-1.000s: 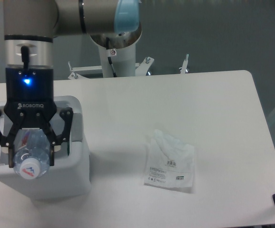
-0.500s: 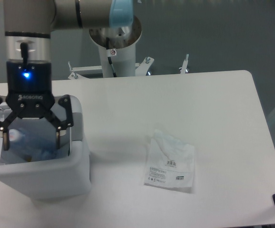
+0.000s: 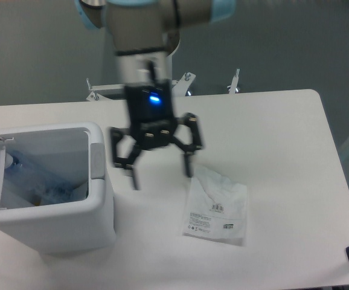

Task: Place the trash in the trash can
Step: 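Move the gripper over the white plastic packet and lower it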

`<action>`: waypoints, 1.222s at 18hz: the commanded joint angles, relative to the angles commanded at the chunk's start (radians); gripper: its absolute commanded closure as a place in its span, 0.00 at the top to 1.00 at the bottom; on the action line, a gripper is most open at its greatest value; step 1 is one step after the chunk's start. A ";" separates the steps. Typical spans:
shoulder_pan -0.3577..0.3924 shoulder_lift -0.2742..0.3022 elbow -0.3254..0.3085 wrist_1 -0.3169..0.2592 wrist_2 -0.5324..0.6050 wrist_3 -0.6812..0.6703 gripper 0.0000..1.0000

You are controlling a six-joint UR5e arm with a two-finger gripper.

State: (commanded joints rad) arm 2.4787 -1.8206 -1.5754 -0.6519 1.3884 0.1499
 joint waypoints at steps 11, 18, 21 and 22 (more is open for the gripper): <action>0.121 -0.261 0.021 -0.058 -0.031 0.699 1.00; 0.151 -0.371 0.064 -0.096 -0.037 0.843 1.00; 0.149 -0.407 0.066 -0.106 -0.035 0.862 1.00; 0.149 -0.416 0.067 -0.106 -0.035 0.864 1.00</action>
State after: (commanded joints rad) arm 2.6277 -2.2365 -1.5079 -0.7578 1.3530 1.0139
